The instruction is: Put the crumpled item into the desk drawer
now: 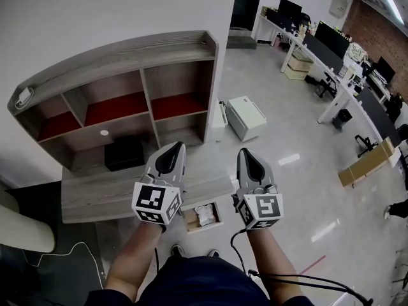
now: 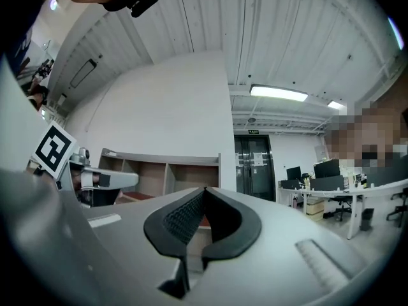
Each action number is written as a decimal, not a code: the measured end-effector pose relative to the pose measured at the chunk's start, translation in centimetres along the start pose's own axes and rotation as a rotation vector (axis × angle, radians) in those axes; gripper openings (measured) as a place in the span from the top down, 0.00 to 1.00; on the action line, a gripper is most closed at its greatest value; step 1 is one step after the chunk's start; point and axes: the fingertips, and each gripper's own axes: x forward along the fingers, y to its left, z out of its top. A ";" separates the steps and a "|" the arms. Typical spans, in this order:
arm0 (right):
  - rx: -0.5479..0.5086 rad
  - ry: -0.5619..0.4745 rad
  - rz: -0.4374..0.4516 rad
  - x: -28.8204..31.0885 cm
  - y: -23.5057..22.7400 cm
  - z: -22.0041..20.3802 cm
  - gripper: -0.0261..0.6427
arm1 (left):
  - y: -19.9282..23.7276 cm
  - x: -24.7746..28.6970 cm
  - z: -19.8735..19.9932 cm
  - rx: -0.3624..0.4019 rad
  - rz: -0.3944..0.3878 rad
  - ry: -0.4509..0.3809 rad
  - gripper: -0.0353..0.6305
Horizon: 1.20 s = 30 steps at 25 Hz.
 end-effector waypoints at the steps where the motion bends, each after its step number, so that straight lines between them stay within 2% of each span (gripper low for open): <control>1: -0.007 -0.011 -0.004 0.0 -0.1 0.2 0.95 | 0.1 0.2 -0.1 -0.002 0.000 0.001 0.94; 5: -0.032 -0.028 -0.039 0.1 -0.6 0.9 0.95 | 0.2 0.6 -0.3 -0.002 -0.014 0.003 0.94; 14: -0.040 0.024 -0.070 0.6 -0.7 -1.0 0.95 | 1.7 1.0 -2.7 -0.016 -0.029 0.057 0.94; 24: -0.034 0.044 -0.080 0.5 -1.6 -1.6 0.95 | 4.6 0.6 -2.6 -0.031 0.023 0.053 0.94; 30: -0.026 0.044 -0.078 0.3 -2.3 -1.6 0.95 | 4.7 0.4 -2.5 -0.031 0.038 0.056 0.94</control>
